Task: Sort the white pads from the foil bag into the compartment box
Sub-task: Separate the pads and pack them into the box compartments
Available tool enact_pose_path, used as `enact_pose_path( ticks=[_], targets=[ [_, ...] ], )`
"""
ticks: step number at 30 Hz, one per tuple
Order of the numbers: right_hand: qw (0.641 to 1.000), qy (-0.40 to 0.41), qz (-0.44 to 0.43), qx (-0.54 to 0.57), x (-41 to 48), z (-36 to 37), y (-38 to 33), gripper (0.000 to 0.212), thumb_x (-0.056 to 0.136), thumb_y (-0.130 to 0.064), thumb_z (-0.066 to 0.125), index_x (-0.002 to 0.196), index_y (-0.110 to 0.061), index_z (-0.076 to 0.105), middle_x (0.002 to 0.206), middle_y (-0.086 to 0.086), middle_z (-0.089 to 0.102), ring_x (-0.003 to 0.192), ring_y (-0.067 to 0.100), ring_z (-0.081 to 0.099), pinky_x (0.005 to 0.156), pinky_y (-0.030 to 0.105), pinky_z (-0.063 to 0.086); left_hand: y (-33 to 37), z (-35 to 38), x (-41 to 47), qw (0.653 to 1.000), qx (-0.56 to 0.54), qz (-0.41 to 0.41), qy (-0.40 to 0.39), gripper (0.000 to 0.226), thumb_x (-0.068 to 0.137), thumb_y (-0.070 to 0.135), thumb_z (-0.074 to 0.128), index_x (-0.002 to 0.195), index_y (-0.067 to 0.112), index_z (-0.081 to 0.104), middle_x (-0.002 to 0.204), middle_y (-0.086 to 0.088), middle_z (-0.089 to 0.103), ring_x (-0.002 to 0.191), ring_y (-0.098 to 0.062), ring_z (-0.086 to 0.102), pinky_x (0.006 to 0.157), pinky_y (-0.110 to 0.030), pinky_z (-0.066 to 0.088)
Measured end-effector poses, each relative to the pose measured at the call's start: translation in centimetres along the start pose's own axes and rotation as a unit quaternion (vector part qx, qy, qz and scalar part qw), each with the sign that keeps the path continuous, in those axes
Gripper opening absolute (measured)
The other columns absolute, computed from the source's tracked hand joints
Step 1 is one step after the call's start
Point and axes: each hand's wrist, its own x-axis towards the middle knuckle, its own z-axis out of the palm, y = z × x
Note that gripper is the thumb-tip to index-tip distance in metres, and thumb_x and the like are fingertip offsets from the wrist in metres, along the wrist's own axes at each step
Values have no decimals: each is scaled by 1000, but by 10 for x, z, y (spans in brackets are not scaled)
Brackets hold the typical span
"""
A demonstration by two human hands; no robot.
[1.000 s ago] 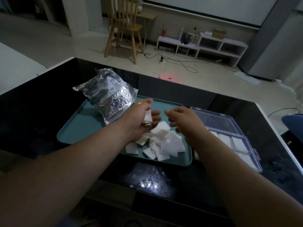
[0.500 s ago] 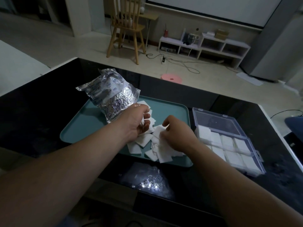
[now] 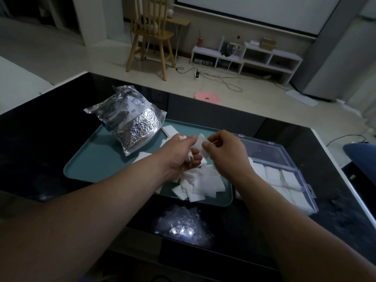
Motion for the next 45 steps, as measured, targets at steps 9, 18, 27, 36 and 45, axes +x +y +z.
enact_pose_path(
  ticks=[9,18,27,36,45],
  targets=[
    [999,-4,25,-42,4,-13,9,29,92,-42,77,83,-19,61,77,-3,67,70,15,63,66,39,57,-6,5,7,999,38,-2,37,24,104,33,56,120,16,57,86,-6,46,59,-13,46,46,-21,37],
    [996,-70,-59,-23,-15,-20,-1,27,98,-39,69,81,-18,63,75,-2,67,69,14,62,64,32,50,-7,21,-3,997,48,25,-61,27,107,40,48,90,19,51,55,1,47,58,-15,47,55,-28,34],
    [978,-140,-155,-28,-32,-51,9,35,81,-44,83,99,-26,59,115,-13,60,104,2,56,86,17,48,-6,22,-9,975,2,-94,-203,46,103,61,42,112,24,67,82,-1,54,62,-11,44,54,-25,46],
    [981,-136,-139,8,-42,-61,18,41,79,-33,87,95,-24,50,96,-7,62,80,5,61,66,19,52,-10,37,-17,947,-38,-142,-286,60,104,62,29,102,18,69,87,-6,61,69,-15,53,73,-31,46],
    [986,-97,-134,-29,-48,-71,35,35,87,-40,78,114,-28,58,122,-15,57,110,0,55,87,19,45,-12,58,-20,955,-107,-141,-238,40,99,35,28,106,13,60,75,-4,58,61,-15,51,58,-27,45]
  ],
)
